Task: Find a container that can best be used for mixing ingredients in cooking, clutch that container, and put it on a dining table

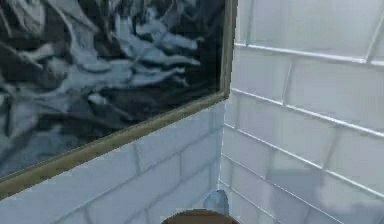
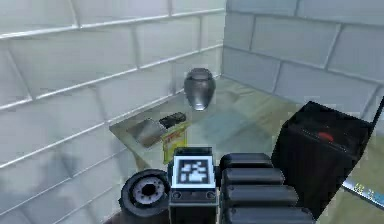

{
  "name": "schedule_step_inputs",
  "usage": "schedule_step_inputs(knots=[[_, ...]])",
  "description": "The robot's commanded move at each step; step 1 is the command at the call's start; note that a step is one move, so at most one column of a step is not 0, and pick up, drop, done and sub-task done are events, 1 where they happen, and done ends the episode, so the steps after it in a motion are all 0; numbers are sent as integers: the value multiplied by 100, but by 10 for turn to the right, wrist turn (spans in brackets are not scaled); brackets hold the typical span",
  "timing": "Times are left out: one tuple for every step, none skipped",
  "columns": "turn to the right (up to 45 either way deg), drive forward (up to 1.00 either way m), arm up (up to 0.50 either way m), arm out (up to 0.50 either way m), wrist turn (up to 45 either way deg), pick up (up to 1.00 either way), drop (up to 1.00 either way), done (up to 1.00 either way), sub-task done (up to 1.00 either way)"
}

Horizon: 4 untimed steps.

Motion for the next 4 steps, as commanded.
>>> schedule_step_inputs(knots=[[-450, 0, 0, 0, 0, 0, 0, 0, 0], [-450, 0, 0, 0, 0, 0, 0, 0, 0], [-420, 0, 0, 0, 0, 0, 0, 0, 0], [450, 0, 0, 0, 0, 0, 0, 0, 0]])
